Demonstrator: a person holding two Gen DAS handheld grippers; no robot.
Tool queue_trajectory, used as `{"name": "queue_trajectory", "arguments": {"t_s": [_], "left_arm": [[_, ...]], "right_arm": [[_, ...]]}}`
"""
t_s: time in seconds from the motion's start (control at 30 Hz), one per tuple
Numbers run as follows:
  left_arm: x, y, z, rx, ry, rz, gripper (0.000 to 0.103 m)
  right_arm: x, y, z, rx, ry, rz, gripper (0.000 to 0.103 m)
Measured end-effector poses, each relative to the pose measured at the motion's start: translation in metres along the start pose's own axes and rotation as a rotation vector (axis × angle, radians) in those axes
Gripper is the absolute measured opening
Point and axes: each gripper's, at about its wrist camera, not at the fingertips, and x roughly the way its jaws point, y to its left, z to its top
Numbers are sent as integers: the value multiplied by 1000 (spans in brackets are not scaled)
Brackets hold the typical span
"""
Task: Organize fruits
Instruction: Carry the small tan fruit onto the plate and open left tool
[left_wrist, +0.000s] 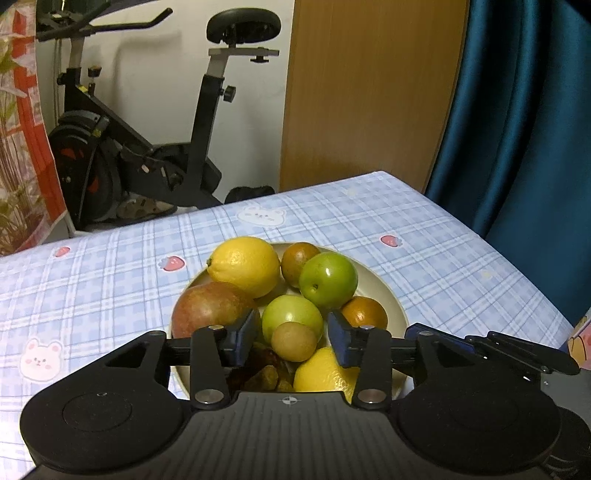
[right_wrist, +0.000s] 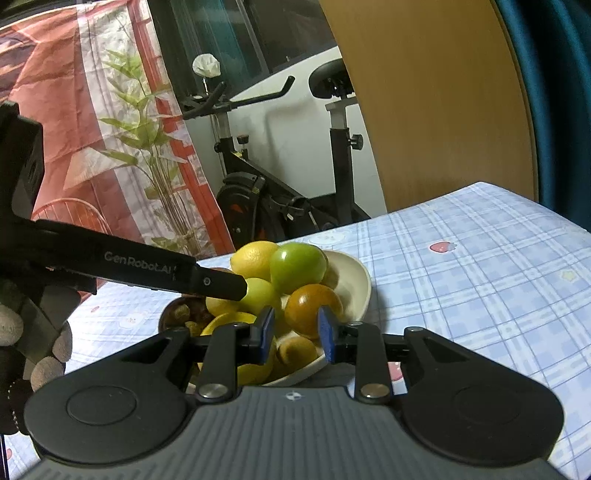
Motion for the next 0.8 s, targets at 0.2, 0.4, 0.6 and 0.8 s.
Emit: {"name": "queue_trajectory", "arguments": {"t_s": [0.2, 0.4, 0.6, 0.8], "left_arm": [[-16, 3, -2, 6, -29, 13, 68], [-45, 9, -14, -7, -68, 46, 74], [-77, 25, -31, -30, -87, 90, 76], [-107, 49, -51, -76, -88, 141, 76]], "right_arm": [[-7, 6, 0, -13, -17, 8, 30], [-21, 14, 1, -7, -21, 3, 32], [-27, 32, -2, -35, 7, 22, 33], [-30, 57, -7, -85, 36, 78, 34]]}}
